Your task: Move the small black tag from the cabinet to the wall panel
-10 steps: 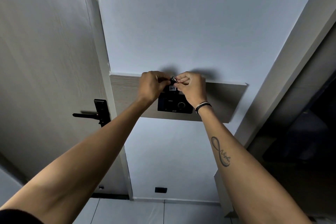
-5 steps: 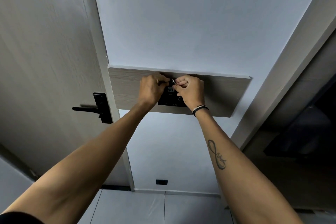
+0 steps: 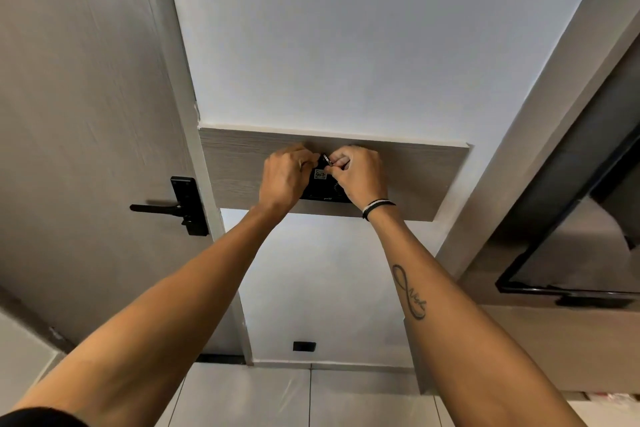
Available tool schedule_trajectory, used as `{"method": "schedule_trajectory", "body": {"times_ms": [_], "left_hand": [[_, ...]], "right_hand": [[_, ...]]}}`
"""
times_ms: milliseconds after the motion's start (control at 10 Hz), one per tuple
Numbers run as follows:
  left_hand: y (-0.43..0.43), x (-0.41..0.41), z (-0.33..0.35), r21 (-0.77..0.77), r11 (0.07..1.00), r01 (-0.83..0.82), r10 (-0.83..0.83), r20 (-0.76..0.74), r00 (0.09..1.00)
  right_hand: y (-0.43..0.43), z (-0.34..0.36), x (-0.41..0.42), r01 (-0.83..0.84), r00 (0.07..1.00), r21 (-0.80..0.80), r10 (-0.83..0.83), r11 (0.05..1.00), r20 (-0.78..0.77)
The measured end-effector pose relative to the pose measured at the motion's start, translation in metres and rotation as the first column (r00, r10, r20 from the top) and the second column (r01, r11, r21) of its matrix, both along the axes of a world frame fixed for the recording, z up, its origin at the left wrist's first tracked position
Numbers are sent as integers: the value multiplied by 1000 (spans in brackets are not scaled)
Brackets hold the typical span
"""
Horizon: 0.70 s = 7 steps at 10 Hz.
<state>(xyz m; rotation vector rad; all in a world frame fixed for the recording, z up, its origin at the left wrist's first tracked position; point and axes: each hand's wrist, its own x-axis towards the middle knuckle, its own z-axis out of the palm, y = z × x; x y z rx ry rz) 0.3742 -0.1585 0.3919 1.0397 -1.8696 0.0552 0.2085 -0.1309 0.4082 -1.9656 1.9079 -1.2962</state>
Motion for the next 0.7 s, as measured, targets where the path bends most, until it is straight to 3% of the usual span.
{"method": "schedule_trajectory", "body": {"times_ms": [300, 700], "left_hand": [[4, 1, 4, 8, 1000, -21, 21, 35, 999], [7, 16, 7, 22, 997, -79, 70, 280, 957]], "right_hand": [[3, 1, 2, 24, 998, 35, -22, 999, -62], [10, 4, -11, 27, 955, 77, -3, 997, -298]]}}
